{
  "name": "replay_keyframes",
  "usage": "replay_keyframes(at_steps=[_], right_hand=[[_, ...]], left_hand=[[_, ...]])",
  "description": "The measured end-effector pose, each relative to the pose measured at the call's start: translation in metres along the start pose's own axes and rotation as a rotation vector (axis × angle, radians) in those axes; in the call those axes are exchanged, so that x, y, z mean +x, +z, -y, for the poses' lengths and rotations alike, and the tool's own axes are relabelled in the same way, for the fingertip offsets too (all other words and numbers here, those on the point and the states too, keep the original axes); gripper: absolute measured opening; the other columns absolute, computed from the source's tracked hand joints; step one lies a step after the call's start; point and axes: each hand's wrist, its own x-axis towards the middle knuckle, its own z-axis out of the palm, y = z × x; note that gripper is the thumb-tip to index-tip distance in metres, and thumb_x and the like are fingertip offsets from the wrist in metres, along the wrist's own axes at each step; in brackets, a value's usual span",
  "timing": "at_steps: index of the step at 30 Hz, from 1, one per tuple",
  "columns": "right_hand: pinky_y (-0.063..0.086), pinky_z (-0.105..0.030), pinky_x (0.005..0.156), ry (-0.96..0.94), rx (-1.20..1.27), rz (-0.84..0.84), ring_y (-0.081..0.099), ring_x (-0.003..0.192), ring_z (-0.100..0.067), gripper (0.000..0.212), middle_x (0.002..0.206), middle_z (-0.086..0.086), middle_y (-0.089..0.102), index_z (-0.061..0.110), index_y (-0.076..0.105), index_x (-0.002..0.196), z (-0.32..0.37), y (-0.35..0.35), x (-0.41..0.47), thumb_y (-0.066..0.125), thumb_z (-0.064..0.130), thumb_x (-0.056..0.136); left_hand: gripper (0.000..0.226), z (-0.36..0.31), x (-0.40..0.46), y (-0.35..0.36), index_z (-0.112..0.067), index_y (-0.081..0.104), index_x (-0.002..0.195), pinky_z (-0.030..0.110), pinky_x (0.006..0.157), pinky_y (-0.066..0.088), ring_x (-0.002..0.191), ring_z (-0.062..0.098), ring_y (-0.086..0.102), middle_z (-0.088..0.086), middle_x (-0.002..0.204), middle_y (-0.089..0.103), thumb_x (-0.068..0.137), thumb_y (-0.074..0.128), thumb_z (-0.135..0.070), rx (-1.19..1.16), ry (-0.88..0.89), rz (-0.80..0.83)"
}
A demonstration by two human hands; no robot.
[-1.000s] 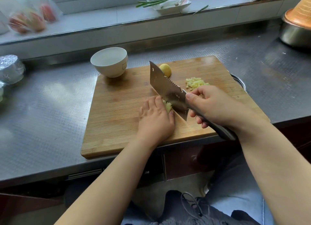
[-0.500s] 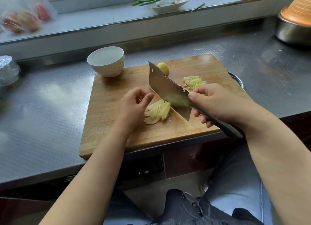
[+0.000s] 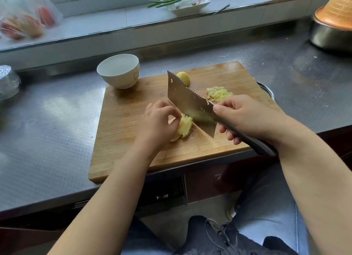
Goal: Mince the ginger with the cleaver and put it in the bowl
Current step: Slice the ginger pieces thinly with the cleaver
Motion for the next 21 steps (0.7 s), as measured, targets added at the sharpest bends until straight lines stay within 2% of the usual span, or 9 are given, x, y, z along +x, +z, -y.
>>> replay_keyframes(at_steps=[2, 4, 6, 8, 11, 15, 21], right_hand=[[0.048, -0.023, 0.042, 0.002, -0.001, 0.004, 0.055, 0.047, -0.009, 0.023, 0.072, -0.009, 0.062, 0.016, 0.059, 0.092, 0.0, 0.0, 0.0, 0.044, 0.028, 0.104], [0.049, -0.024, 0.042, 0.008, -0.008, 0.007, 0.055, 0.047, -0.01, 0.024, 0.071, -0.008, 0.061, 0.015, 0.059, 0.092, -0.001, 0.0, 0.0, 0.042, 0.028, 0.104], [0.049, -0.025, 0.042, 0.016, -0.038, 0.023, 0.055, 0.047, -0.012, 0.025, 0.071, -0.009, 0.059, 0.01, 0.058, 0.093, 0.0, 0.0, 0.001, 0.044, 0.028, 0.104], [0.05, -0.027, 0.044, 0.023, -0.074, 0.048, 0.056, 0.047, -0.013, 0.021, 0.07, -0.009, 0.058, 0.011, 0.057, 0.088, 0.002, 0.0, 0.002, 0.053, 0.028, 0.101], [0.05, -0.028, 0.045, 0.031, -0.119, 0.061, 0.056, 0.046, -0.013, 0.02, 0.067, -0.009, 0.057, 0.012, 0.055, 0.083, 0.005, -0.002, 0.004, 0.065, 0.025, 0.094], [0.05, -0.029, 0.046, 0.019, -0.178, 0.043, 0.057, 0.047, -0.014, 0.008, 0.066, -0.009, 0.058, 0.011, 0.059, 0.088, 0.005, -0.003, 0.006, 0.062, 0.015, 0.095], [0.051, -0.03, 0.049, 0.0, -0.199, -0.018, 0.058, 0.049, -0.015, 0.005, 0.066, -0.009, 0.06, 0.012, 0.063, 0.092, 0.003, -0.004, 0.004, 0.06, 0.015, 0.095]], left_hand=[[0.014, 0.0, -0.001, 0.001, -0.03, 0.061, 0.099, 0.036, 0.091, 0.048, 0.106, 0.012, 0.051, -0.011, 0.11, 0.055, 0.089, 0.06, -0.04, -0.154, -0.068, 0.071], [0.036, -0.002, -0.005, 0.004, -0.029, 0.051, 0.107, 0.037, 0.094, 0.049, 0.107, 0.01, 0.052, -0.008, 0.115, 0.05, 0.083, 0.058, -0.054, -0.262, -0.085, 0.172], [0.047, -0.002, -0.01, 0.01, -0.029, 0.045, 0.11, 0.036, 0.097, 0.046, 0.111, 0.012, 0.049, -0.008, 0.119, 0.043, 0.077, 0.063, -0.058, -0.175, -0.031, 0.21], [0.044, 0.001, -0.01, 0.014, -0.031, 0.043, 0.107, 0.037, 0.1, 0.043, 0.114, 0.013, 0.045, -0.008, 0.121, 0.038, 0.077, 0.07, -0.051, -0.095, 0.012, 0.196], [0.041, 0.005, -0.004, 0.014, -0.033, 0.044, 0.105, 0.037, 0.1, 0.043, 0.115, 0.014, 0.042, -0.009, 0.124, 0.036, 0.078, 0.073, -0.045, -0.098, 0.047, 0.21], [0.037, 0.01, 0.002, 0.014, -0.037, 0.044, 0.101, 0.036, 0.097, 0.044, 0.109, 0.011, 0.044, -0.012, 0.119, 0.038, 0.079, 0.072, -0.044, -0.121, 0.085, 0.225], [0.034, 0.011, 0.003, 0.017, -0.033, 0.046, 0.101, 0.036, 0.096, 0.045, 0.106, 0.011, 0.045, -0.012, 0.114, 0.04, 0.08, 0.071, -0.042, -0.15, 0.061, 0.209]])
